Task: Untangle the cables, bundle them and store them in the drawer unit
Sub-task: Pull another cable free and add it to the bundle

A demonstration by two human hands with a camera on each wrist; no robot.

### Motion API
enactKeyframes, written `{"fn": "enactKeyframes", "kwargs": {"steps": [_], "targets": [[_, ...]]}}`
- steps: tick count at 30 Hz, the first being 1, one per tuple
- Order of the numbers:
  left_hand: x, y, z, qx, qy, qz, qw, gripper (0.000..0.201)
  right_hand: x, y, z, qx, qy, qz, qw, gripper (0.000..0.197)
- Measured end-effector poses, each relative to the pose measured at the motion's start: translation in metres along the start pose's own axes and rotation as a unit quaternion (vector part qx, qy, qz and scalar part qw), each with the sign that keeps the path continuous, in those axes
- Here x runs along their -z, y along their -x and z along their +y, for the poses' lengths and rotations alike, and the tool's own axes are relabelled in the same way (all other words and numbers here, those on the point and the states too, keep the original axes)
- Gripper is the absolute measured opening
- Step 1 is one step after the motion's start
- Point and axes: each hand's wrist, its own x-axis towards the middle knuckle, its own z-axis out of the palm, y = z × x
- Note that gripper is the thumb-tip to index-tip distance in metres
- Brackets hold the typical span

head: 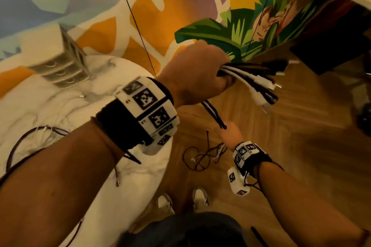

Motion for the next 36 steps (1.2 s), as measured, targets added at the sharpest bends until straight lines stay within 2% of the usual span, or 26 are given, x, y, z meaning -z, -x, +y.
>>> {"fn": "enactKeyframes", "kwargs": {"steps": [3,7,10,12,14,16,19,21,23,25,28,29,30,33,36], "targets": [[0.023,0.006,-0.012,-0.031,-0.103,0.04,0.993,0.027,-0.002,-0.012,0.028,-0.069,0.018,0.028,0.997,0.04],[0.04,0.008,-0.022,-0.043,-0.201,0.094,0.974,0.029,-0.009,-0.028,0.062,-0.166,0.024,0.008,0.986,0.03],[0.041,0.007,-0.024,-0.039,-0.245,0.075,0.966,0.029,-0.016,-0.035,0.077,-0.231,0.02,-0.057,0.971,0.036],[0.032,0.008,-0.025,-0.049,-0.279,0.041,0.958,0.037,-0.017,-0.043,0.072,-0.256,-0.024,-0.065,0.964,0.043],[0.029,0.008,-0.026,-0.052,-0.296,0.019,0.954,0.036,-0.013,-0.05,0.06,-0.244,-0.047,-0.003,0.969,0.047],[0.035,0.006,-0.028,-0.028,-0.297,0.022,0.954,0.033,-0.005,-0.053,0.058,-0.204,0.025,0.044,0.978,0.044],[0.048,0.005,-0.035,-0.01,-0.291,0.065,0.954,0.03,0.009,-0.053,0.071,-0.189,0.191,-0.002,0.963,0.046],[0.051,0.004,-0.038,-0.02,-0.29,0.086,0.953,0.031,0.019,-0.054,0.074,-0.214,0.185,-0.006,0.959,0.052],[0.049,0.002,-0.035,-0.025,-0.299,0.088,0.95,0.032,0.024,-0.06,0.071,-0.23,0.131,0.014,0.964,0.055],[0.048,-0.001,-0.032,-0.024,-0.295,0.085,0.951,0.034,0.026,-0.065,0.062,-0.212,0.094,0.075,0.97,0.044],[0.05,-0.005,-0.034,-0.03,-0.269,0.114,0.956,0.038,0.027,-0.067,0.058,-0.151,0.113,0.163,0.968,0.033],[0.051,-0.006,-0.036,-0.039,-0.259,0.131,0.956,0.039,0.027,-0.066,0.062,-0.134,0.157,0.154,0.966,0.03],[0.051,-0.008,-0.036,-0.048,-0.251,0.146,0.956,0.038,0.027,-0.065,0.068,-0.133,0.231,0.108,0.958,0.029],[0.036,-0.009,-0.03,-0.069,-0.222,0.149,0.961,0.037,0.024,-0.059,0.092,-0.145,0.42,-0.068,0.893,0.038],[0.002,-0.009,-0.027,-0.062,-0.155,0.133,0.977,0.038,0.021,-0.062,0.101,-0.142,0.432,-0.124,0.882,0.05]]}}
